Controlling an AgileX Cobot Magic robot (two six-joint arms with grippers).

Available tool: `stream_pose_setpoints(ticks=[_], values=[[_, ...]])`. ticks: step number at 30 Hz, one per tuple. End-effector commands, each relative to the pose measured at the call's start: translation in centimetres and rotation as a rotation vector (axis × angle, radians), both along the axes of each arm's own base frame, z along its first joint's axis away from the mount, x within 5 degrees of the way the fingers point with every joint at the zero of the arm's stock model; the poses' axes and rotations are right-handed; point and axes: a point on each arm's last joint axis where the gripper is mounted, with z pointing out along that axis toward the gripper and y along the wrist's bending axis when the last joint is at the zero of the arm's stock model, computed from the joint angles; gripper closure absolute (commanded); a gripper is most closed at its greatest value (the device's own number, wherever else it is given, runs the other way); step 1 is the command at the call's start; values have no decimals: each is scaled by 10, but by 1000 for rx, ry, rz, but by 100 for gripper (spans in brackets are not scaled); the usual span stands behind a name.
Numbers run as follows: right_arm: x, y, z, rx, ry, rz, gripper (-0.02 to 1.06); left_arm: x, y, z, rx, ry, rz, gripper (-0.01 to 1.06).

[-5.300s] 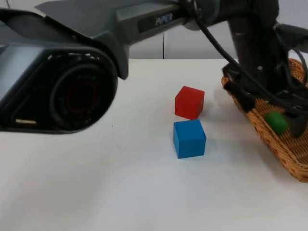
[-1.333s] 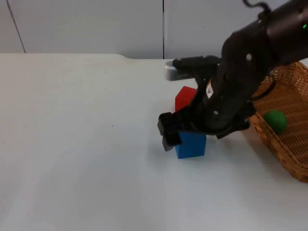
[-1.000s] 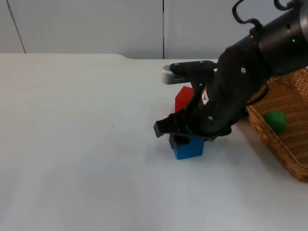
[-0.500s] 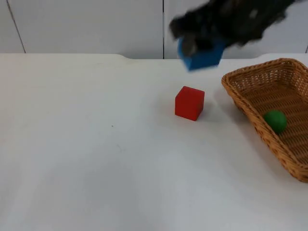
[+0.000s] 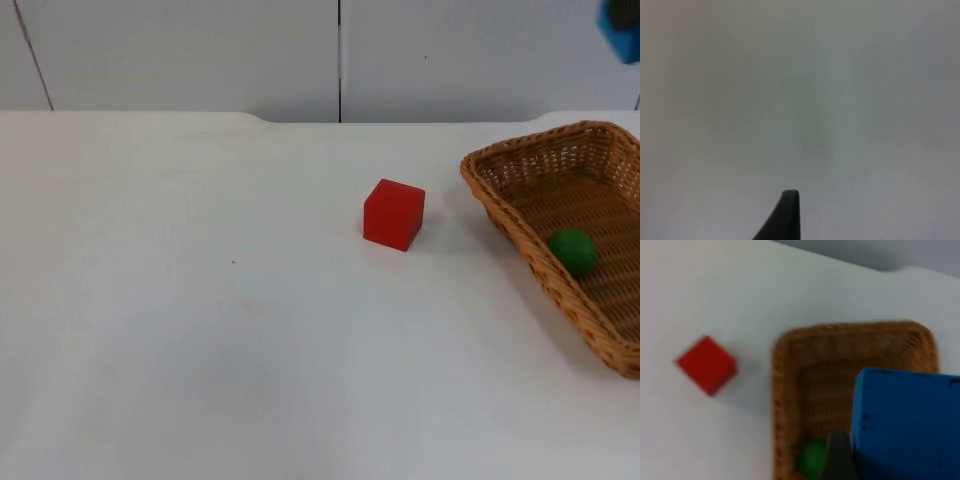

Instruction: Place all geometric objects except the red cube into the basket.

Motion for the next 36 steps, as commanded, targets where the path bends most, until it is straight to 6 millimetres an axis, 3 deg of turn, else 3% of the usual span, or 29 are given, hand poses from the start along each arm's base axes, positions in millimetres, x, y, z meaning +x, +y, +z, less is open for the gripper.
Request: stream_pose_setpoints(ticks=[1, 4, 9, 11, 20, 27, 29, 31, 32, 35, 36], values=[[3, -14, -4, 8, -3, -24, 104, -1, 0, 0, -5, -2, 10, 10], [9, -31, -17, 29, 25, -55, 104, -1, 0, 0, -9, -1, 12, 10], [26, -55, -58, 21, 123, -100, 104, -1, 0, 0, -11, -1, 12, 10], [27, -56, -61, 20, 124, -100, 104, -1, 0, 0, -11, -1, 12, 10], [58, -48, -130, 24, 183, -71, 104, -1, 0, 0, -11, -1, 12, 10], [66, -45, -163, 21, 223, -63, 104, 0, 0, 0, -11, -3, 12, 10], [67, -45, -171, 19, 237, -62, 97, 0, 0, 0, -11, -3, 12, 10], [68, -45, -173, 18, 238, -60, 81, 0, 0, 0, -11, -5, 12, 10], [68, -45, -173, 18, 238, -60, 81, 0, 0, 0, -11, -5, 12, 10], [68, -45, -172, 18, 236, -60, 47, 0, 0, 0, -11, -7, 13, 10], [67, -45, -169, 17, 236, -62, 29, 0, 0, 0, -11, -7, 13, 10]])
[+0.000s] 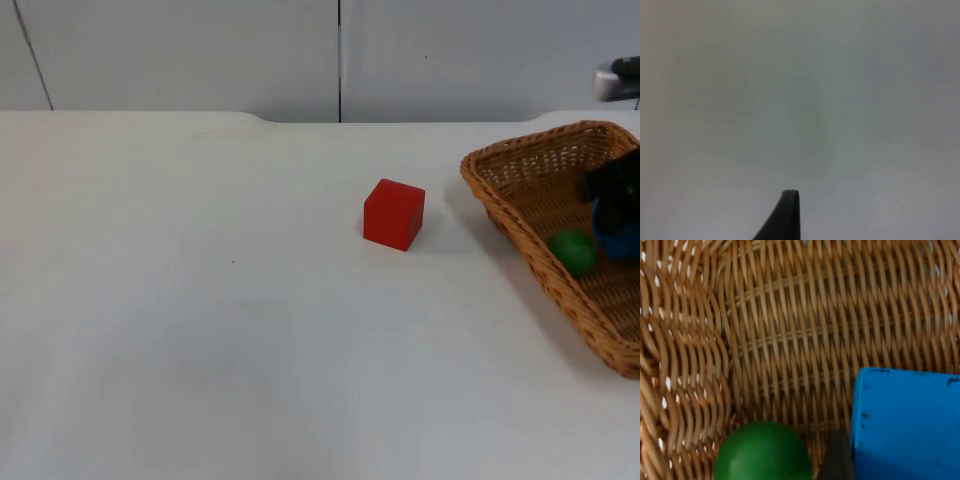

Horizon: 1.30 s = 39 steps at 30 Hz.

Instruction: Place all geometric objects except the red cube into the basket.

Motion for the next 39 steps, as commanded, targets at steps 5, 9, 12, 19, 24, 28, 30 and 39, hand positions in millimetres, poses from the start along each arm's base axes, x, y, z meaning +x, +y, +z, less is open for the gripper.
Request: stream_pose_setpoints(ticks=[5, 9, 12, 19, 24, 28, 30, 39], values=[[-2, -2, 37, 11, -93, 5, 7, 0, 0, 0, -11, -7, 13, 10], [-14, -5, 86, 25, -200, 4, 5, 0, 0, 3, -14, -11, 13, 10], [-32, -8, 130, 20, -289, 20, 5, 0, 0, 7, -15, -24, 12, 10], [-114, -24, 240, 43, -536, 34, 5, -5, 0, 38, -21, -204, -3, 10], [-177, -27, 281, 95, -620, 128, 5, -16, 2, 52, -30, -311, -1, 10], [-210, -25, 294, 120, -636, 226, 5, -29, 3, 62, -37, -387, -1, 10], [-231, -24, 299, 131, -648, 301, 5, -39, 4, 69, -42, -440, -1, 10], [-313, -33, 269, 157, -729, 365, 5, -89, 8, 86, -61, -638, -6, 10]])
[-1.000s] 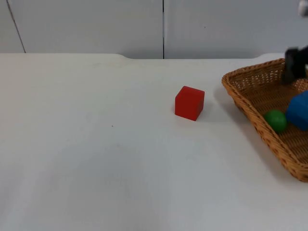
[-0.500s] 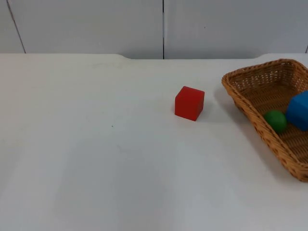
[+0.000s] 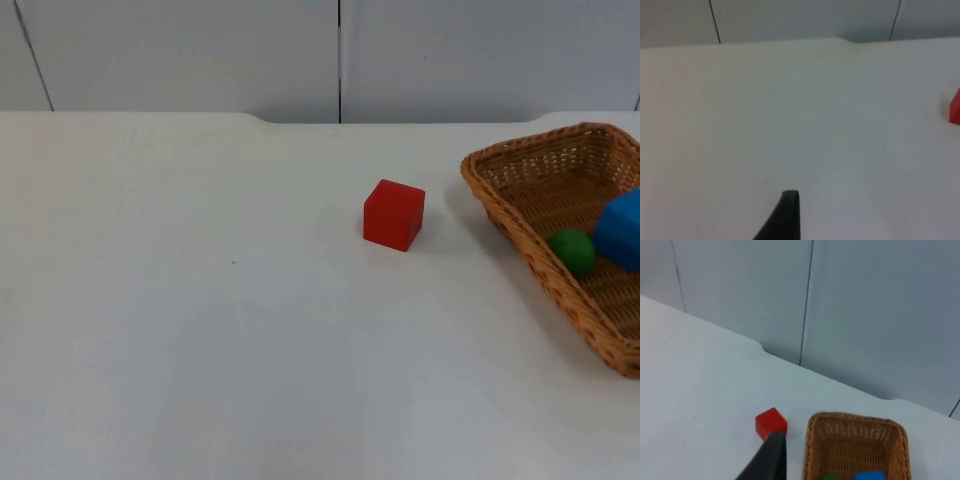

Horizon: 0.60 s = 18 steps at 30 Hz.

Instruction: Place all geometric objects except the red cube into the basket.

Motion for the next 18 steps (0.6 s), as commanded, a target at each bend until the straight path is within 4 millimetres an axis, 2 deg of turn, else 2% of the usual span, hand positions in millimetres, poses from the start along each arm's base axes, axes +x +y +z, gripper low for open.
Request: stream_pose_setpoints(ticks=[1, 7, 8, 12, 14, 16, 18], values=[[-20, -3, -17, -8, 1, 10, 5, -11, 0, 0, -9, -23, -2, 10], [-72, -12, -68, 53, -17, -2, 5, -56, 5, -6, 10, -128, -14, 10], [-72, -12, -68, 53, -17, -2, 5, -56, 5, -6, 10, -128, -14, 10], [-96, -16, -99, 101, -10, -17, 5, -80, 7, -10, 10, -182, -17, 10], [-98, -17, -103, 101, -14, -18, 5, -83, 7, -11, 12, -186, -16, 10], [-108, -20, -116, 111, -25, -36, 5, -94, 9, -16, 21, -193, -14, 10], [-106, -21, -123, 113, 15, -50, 5, -95, 10, -18, 33, -174, -9, 10]])
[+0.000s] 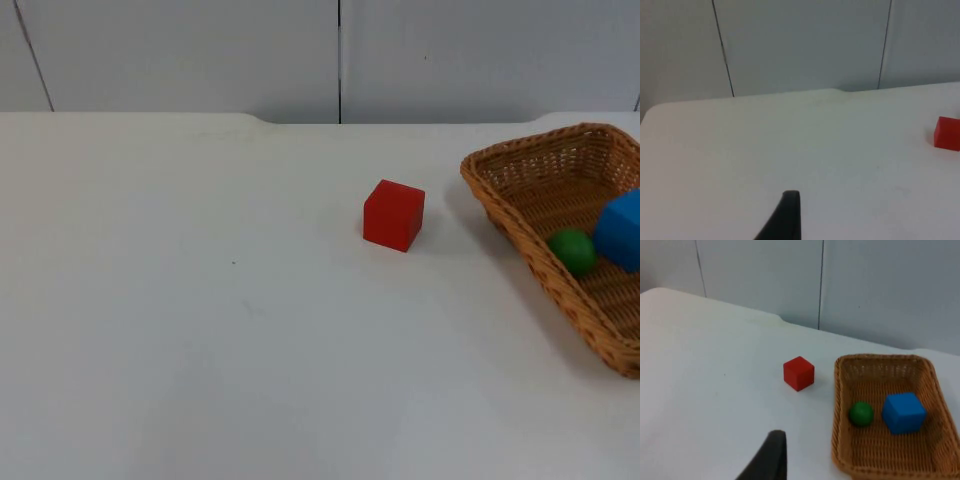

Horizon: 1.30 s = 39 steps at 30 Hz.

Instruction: Place all geometric objects except the red cube into the basket.

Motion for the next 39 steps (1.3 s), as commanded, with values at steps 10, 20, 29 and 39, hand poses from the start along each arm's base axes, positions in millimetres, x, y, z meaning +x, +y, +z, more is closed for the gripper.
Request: stream_pose_setpoints(ticks=[10, 20, 29, 39], values=[[4, -7, -22, -64, 138, -76, 5, 11, 1, -36, 29, 183, 24, 10], [5, -8, -27, -56, 170, -102, 5, 11, 3, -36, 18, 185, 51, 10], [5, -8, -27, -56, 170, -102, 5, 11, 3, -36, 18, 185, 51, 10], [6, -11, -27, -44, 174, -137, -1, 11, 2, -36, 35, 182, 28, 10]])
